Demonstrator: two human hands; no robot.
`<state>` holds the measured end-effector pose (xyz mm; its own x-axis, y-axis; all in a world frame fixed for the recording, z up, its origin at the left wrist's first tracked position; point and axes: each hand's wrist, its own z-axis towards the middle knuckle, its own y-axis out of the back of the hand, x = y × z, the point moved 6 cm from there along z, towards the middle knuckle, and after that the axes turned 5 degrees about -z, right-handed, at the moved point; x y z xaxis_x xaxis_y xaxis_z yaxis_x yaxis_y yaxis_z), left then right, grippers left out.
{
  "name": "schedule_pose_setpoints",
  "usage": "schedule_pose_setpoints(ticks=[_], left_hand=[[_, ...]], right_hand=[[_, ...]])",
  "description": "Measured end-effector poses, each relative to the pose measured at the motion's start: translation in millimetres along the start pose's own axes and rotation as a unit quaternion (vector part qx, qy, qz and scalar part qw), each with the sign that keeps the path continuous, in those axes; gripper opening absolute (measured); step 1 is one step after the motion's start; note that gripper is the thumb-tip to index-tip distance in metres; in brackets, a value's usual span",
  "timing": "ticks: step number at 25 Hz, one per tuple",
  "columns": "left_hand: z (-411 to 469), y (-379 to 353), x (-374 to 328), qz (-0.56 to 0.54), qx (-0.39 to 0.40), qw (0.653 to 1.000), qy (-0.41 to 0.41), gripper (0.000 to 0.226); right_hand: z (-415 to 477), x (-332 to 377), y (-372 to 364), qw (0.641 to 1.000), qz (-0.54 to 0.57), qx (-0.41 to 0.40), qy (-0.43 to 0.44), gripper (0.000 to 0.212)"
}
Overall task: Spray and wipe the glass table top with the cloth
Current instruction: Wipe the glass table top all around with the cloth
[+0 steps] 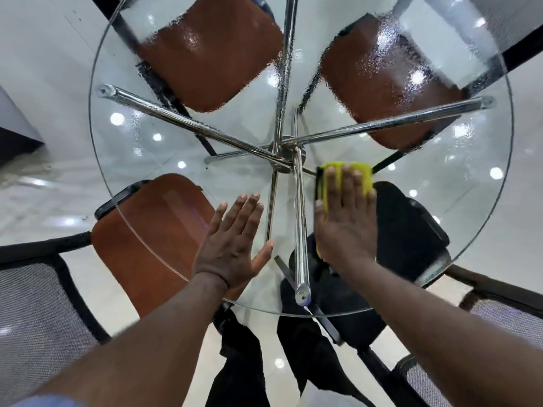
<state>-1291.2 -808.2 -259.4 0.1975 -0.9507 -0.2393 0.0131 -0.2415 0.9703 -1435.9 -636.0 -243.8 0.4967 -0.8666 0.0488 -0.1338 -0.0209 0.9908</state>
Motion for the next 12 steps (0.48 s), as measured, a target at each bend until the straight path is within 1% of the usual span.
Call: schedule_pose_setpoints(ticks=[1,2,3,4,5,6,8,10,12], left_hand=[[0,0,0,-0.003,-0.002,1.0,-0.001,0.079],[0,0,0,-0.003,-0.005,1.0,-0.001,0.079],[1,0,0,-0.003,-0.007,1.0,-0.002,0.078],[1,-1,1,-0.005,-0.007,1.0,-0.003,0.077],[1,-1,1,-0.007,-0.007,1.0,-0.004,0.077],[1,-1,1,-0.005,-0.007,1.0,-0.003,0.077],[2,-2,0,-0.003,-0.004,1.0,-0.004,0.078],[1,-2,2,-0.005,0.001,1.0,-0.001,0.078],[1,-1,1,0.0,0.002,1.0,0.002,0.079]], right_hand=[[0,18,-2,0.997,-0.005,-0.005,0.074,0.068],[13,35,-1,0.986,-0.008,-0.011,0.166,0.067],[33,50,2,0.967,-0.018,-0.028,0.254,0.064],[56,62,4,0.949,-0.023,-0.046,0.31,0.061],[80,68,8,0.945,-0.016,-0.055,0.322,0.059],[105,66,11,0.955,-0.002,-0.056,0.292,0.059],[127,41,16,0.987,0.029,-0.027,0.156,0.062],[109,3,15,0.997,0.072,-0.009,0.026,0.064],[66,-19,10,0.995,0.076,-0.002,-0.063,0.066]])
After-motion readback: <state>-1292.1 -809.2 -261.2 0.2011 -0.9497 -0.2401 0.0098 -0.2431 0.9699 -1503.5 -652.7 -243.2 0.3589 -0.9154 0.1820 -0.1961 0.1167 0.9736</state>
